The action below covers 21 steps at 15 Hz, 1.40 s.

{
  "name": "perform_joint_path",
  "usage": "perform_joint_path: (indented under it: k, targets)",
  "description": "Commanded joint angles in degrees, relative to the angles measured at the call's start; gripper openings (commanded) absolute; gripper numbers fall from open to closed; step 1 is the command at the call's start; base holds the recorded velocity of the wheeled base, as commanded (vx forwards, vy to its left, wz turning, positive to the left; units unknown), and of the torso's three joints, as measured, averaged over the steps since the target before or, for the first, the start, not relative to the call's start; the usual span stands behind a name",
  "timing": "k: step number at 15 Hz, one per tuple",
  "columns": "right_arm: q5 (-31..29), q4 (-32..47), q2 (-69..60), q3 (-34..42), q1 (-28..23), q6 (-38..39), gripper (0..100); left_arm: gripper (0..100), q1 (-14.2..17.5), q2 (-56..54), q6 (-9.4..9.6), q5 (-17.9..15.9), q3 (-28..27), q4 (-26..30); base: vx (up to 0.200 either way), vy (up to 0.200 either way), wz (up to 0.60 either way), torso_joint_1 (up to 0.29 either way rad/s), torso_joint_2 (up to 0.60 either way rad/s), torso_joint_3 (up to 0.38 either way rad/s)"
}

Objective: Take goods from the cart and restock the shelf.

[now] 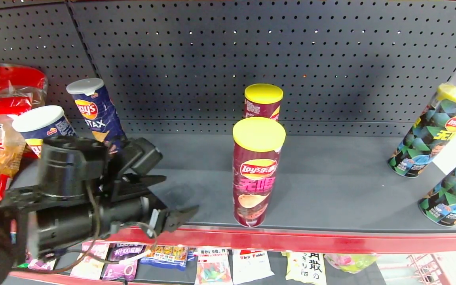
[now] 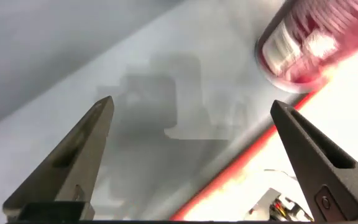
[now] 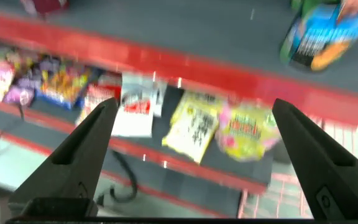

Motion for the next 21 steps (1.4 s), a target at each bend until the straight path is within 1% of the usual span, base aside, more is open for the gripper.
perform_joint_path:
  k: [1, 2, 3, 4, 5, 6, 7, 8, 9, 10, 11, 12, 13, 14, 15, 16, 17, 18, 19, 20, 21]
  targets:
    - [-1.1, 2.53, -2.1, -1.51, -0.79, -0.07, 100, 100, 7.55, -23.22, -0.67, 5.48, 11.85, 4.25, 0.0, 0.0, 0.0, 0.0, 0.0, 0.0]
    - [-4.27, 5.7, -0.96, -2.74, -3.33, 0.29, 100, 100, 10.54, -35.35, -2.78, 9.78, 12.9, 15.5, 0.0, 0.0, 0.0, 0.0, 0.0, 0.0]
    - [-6.38, 6.49, -0.69, -2.83, -5.97, 0.29, 100, 100, 12.04, -42.64, -5.15, 11.45, 12.02, 25.17, 0.0, 0.0, 0.0, 0.0, 0.0, 0.0]
    - [-6.99, 6.84, -1.05, -2.65, -8.08, 0.29, 100, 100, 13.53, -49.32, -7.53, 12.51, 10.97, 34.05, 0.0, 0.0, 0.0, 0.0, 0.0, 0.0]
    - [-6.99, 6.84, -1.31, -2.3, -11.07, 0.29, 100, 100, 16.08, -58.02, -10.25, 13.74, 10.7, 43.71, 0.0, 0.0, 0.0, 0.0, 0.0, 0.0]
    - [-6.81, 6.93, -2.36, -1.86, -13.44, 0.29, 100, 100, 18.1, -64.7, -10.69, 14.88, 11.5, 48.46, 0.0, 0.0, 0.0, 0.0, 0.0, 0.0]
    - [-6.55, 6.58, -4.39, -0.1, -14.41, 0.11, 100, 100, 19.86, -70.15, -10.78, 16.29, 12.29, 51.8, 0.0, 0.0, 0.0, 0.0, 0.0, 0.0]
    - [-6.64, 5.61, -4.39, 1.22, -14.41, 0.29, 100, 100, 22.58, -74.02, -10.95, 17.69, 12.46, 54.79, 0.0, 0.0, 0.0, 0.0, 0.0, 0.0]
    - [-6.55, 4.03, -4.39, 1.92, -14.41, 0.37, 100, 100, 25.66, -76.39, -11.13, 17.96, 12.55, 57.34, 0.0, 0.0, 0.0, 0.0, 0.0, 0.0]
    - [-6.55, 1.57, -4.39, 3.85, -14.41, 0.29, 100, 100, 30.41, -79.03, -11.04, 17.25, 12.81, 59.89, 0.0, 0.0, 0.0, 0.0, 0.0, 0.0]
    - [-5.5, -1.6, -4.39, 5.7, -14.41, 0.46, 100, 100, 31.11, -83.69, -10.6, 14.53, 15.19, 59.36, 0.0, 0.0, 0.0, 0.0, 0.0, 0.0]
    - [-2.07, -3.88, -4.39, 6.49, -14.32, 0.46, 100, 100, 30.84, -86.24, -9.2, 11.8, 16.68, 58.04, 0.0, 0.0, 0.0, 0.0, 0.0, 0.0]
    - [2.06, -4.94, -4.39, 7.19, -14.41, -0.07, 100, 100, 30.84, -86.24, -9.11, 11.01, 16.86, 56.02, 0.0, 0.0, 0.0, 0.0, 0.0, 0.0]
    - [3.56, -6.34, -4.39, 7.46, -14.32, -0.68, 100, 100, 30.84, -86.24, -9.02, 10.05, 17.56, 52.77, 0.0, 0.0, 0.0, 0.0, 0.0, 0.0]
    - [3.47, -10.03, -4.39, 9.74, -14.41, -0.77, 100, 100, 30.84, -86.24, -8.93, 8.73, 20.2, 48.9, 0.0, 0.0, 0.0, 0.0, 0.0, 0.0]
    - [0.92, -15.04, -4.39, 12.47, -14.5, -0.15, 100, 100, 30.84, -86.24, -9.02, 8.82, 22.83, 44.06, 0.0, 0.0, 0.0, 0.0, 0.0, 0.0]
    - [-4.53, -17.15, -4.39, 13.08, -14.41, 1.69, 100, 100, 30.84, -86.24, -8.93, 9.52, 27.23, 36.86, 0.0, 0.0, 0.0, 0.0, 0.0, 0.0]
    - [-3.74, -14.52, -4.3, 12.99, -14.32, 2.75, 100, 100, 30.84, -86.24, -8.76, 10.57, 30.22, 29.65, 0.0, 0.0, 0.0, 0.0, 0.0, 0.0]
    - [-1.98, -14.69, -4.3, 13.08, -13.97, 2.66, 100, 100, 30.84, -86.24, -8.58, 10.31, 30.39, 29.56, 0.0, 0.0, 0.0, 0.0, 0.0, 0.0]
    - [-1.19, -14.69, -5.09, 13.08, -9.57, 2.75, 100, 100, 30.84, -86.24, -8.58, 9.87, 31.97, 28.16, 0.0, 0.0, 0.0, 0.0, 0.0, 0.0]
    - [-1.01, -14.69, -5.7, 13.08, -6.76, 2.4, 100, 100, 30.84, -86.24, -8.67, 8.99, 33.73, 24.55, 0.0, 0.0, 0.0, 0.0, 0.0, 0.0]
